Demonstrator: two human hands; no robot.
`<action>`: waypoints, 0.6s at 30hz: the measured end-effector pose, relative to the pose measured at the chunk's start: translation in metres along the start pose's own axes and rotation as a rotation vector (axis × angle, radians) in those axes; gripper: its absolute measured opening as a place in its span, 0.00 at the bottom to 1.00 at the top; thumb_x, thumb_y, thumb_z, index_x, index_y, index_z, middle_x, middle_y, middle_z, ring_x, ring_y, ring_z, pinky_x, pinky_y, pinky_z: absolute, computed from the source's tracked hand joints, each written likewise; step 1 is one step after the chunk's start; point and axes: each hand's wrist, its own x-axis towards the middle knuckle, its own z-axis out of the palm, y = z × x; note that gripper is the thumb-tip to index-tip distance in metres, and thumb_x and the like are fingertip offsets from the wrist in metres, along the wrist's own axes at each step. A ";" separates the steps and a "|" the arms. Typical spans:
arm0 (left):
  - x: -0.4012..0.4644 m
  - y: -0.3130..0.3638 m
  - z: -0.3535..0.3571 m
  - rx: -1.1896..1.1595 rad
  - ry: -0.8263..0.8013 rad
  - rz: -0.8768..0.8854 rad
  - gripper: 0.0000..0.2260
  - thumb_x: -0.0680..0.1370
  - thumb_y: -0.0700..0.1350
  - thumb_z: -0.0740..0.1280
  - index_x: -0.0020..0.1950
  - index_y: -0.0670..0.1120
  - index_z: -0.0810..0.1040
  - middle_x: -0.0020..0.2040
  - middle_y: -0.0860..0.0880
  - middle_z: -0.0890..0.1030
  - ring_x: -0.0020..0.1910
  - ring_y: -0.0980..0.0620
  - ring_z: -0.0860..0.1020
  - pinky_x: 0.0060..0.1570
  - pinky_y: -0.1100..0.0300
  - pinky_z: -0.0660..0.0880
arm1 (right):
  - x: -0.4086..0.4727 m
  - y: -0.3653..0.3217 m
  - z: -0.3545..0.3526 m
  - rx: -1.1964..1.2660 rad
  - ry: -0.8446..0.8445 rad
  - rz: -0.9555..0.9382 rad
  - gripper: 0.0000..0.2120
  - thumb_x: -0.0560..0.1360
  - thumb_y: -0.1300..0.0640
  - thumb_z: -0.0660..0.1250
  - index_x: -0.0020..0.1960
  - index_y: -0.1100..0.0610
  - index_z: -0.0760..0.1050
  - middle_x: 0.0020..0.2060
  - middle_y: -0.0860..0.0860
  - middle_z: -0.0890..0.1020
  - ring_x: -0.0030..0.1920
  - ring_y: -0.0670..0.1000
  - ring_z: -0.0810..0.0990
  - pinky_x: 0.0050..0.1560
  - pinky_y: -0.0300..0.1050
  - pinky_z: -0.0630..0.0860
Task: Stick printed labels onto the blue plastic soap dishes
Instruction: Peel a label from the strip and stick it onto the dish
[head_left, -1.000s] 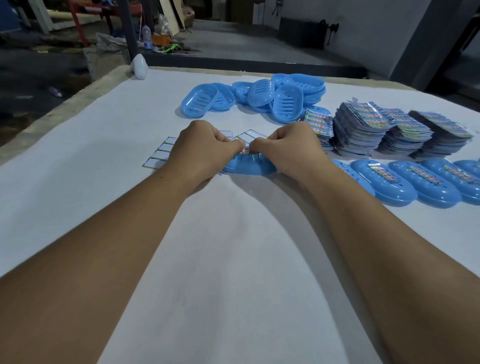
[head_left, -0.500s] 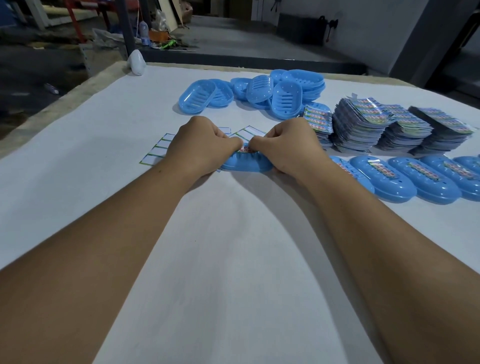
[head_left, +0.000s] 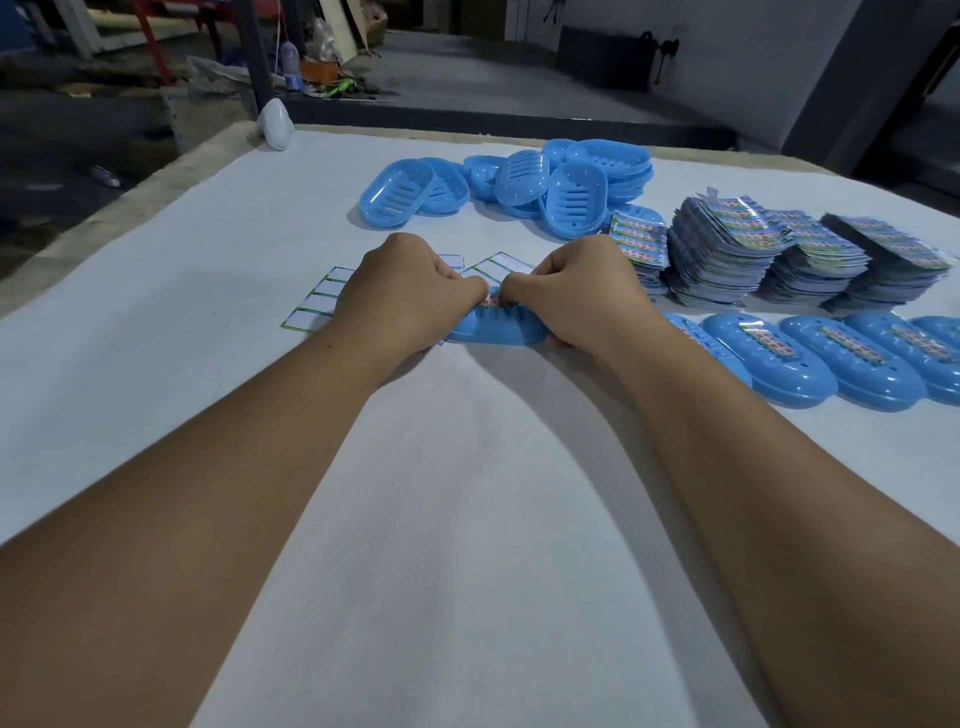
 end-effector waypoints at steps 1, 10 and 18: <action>0.000 0.000 0.000 0.002 -0.001 0.001 0.13 0.70 0.56 0.72 0.34 0.48 0.83 0.29 0.52 0.82 0.37 0.53 0.80 0.38 0.58 0.74 | 0.000 0.000 0.000 -0.001 0.001 0.000 0.14 0.68 0.50 0.74 0.34 0.61 0.81 0.15 0.48 0.70 0.17 0.46 0.65 0.26 0.38 0.64; 0.000 0.000 0.002 0.060 0.027 0.034 0.12 0.71 0.57 0.72 0.36 0.50 0.80 0.34 0.56 0.80 0.39 0.57 0.77 0.35 0.59 0.69 | 0.001 0.000 0.000 -0.089 0.026 -0.072 0.13 0.69 0.47 0.76 0.33 0.56 0.81 0.20 0.47 0.76 0.21 0.45 0.72 0.28 0.40 0.70; 0.000 0.000 0.003 0.202 0.099 0.126 0.14 0.72 0.62 0.70 0.41 0.54 0.72 0.38 0.58 0.73 0.44 0.50 0.75 0.41 0.56 0.67 | -0.005 -0.004 -0.004 -0.220 0.066 -0.118 0.16 0.69 0.44 0.76 0.33 0.55 0.81 0.25 0.50 0.82 0.24 0.49 0.79 0.33 0.43 0.79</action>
